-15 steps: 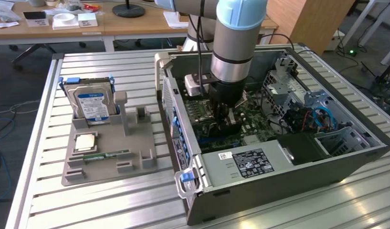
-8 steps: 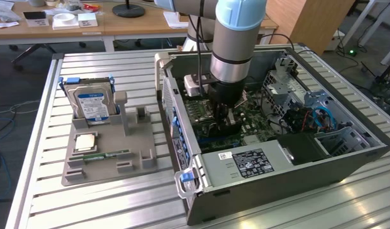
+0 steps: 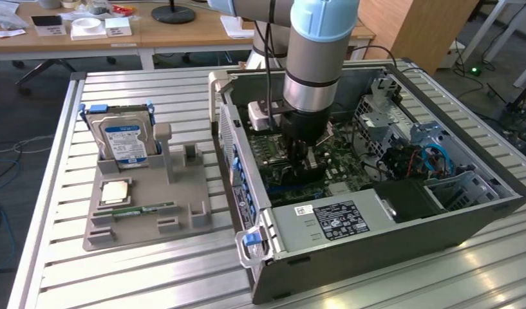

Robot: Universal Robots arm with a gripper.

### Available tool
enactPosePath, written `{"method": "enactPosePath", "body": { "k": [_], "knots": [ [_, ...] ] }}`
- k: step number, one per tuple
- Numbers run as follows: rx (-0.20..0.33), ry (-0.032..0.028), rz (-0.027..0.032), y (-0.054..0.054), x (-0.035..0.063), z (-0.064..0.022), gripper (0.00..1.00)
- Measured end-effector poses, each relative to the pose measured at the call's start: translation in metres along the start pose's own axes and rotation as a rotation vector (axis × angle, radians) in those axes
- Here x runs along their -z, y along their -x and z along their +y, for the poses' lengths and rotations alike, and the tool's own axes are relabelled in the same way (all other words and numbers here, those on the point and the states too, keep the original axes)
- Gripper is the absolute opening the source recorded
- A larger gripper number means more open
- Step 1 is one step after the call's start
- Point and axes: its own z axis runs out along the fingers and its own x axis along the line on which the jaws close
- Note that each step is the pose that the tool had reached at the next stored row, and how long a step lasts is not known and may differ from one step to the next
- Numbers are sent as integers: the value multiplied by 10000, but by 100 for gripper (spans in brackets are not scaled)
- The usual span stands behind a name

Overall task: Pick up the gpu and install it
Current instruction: 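Insert the gpu into the slot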

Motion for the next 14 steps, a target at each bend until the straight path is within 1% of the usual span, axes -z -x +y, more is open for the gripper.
{"method": "enactPosePath", "body": {
  "k": [14],
  "knots": [
    [1, -2, -1, 0, -15, 7, 26]
  ]
}}
